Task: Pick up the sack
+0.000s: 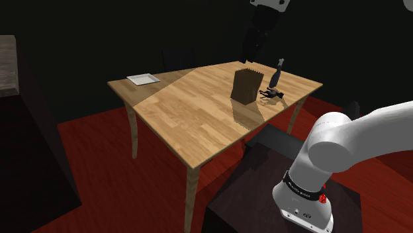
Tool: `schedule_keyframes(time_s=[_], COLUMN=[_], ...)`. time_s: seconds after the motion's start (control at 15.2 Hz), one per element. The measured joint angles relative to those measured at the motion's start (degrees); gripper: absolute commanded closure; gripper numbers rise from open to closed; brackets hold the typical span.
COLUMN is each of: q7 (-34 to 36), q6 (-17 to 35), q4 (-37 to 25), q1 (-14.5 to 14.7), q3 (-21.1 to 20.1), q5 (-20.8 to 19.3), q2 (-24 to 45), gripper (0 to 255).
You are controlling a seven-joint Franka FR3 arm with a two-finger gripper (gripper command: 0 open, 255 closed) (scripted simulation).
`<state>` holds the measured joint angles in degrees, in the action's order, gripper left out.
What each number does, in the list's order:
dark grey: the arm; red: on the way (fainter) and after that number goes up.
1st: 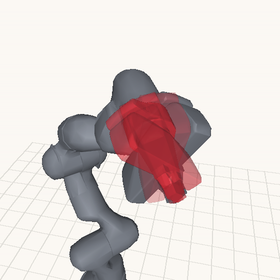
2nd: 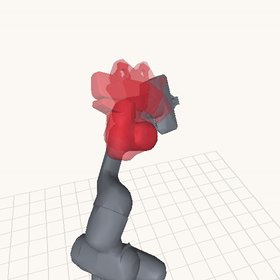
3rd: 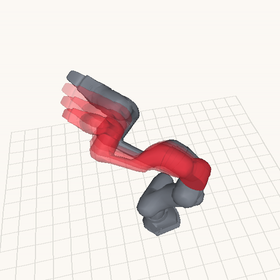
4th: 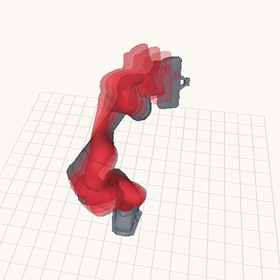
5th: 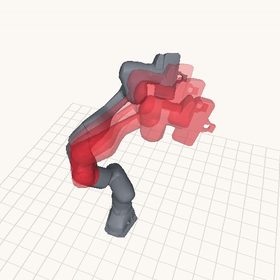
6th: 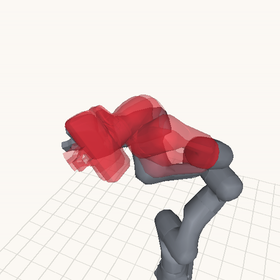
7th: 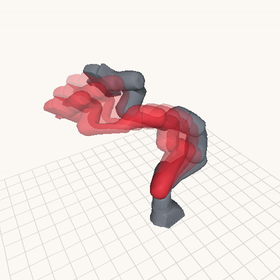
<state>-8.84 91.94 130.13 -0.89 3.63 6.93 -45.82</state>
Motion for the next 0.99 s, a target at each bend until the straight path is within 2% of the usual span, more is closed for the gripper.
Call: schedule_keyframes(time_s=[0.26,0.99], q7=[-1.45,-7.57], q6=[1.52,9.92], q4=[-0.44,-5.58], q1=[-0.85,-4.53], q3=[1.48,8.3], q5=[-1.58,-7.7], q2=[2.71,19.09], gripper=[0,0])
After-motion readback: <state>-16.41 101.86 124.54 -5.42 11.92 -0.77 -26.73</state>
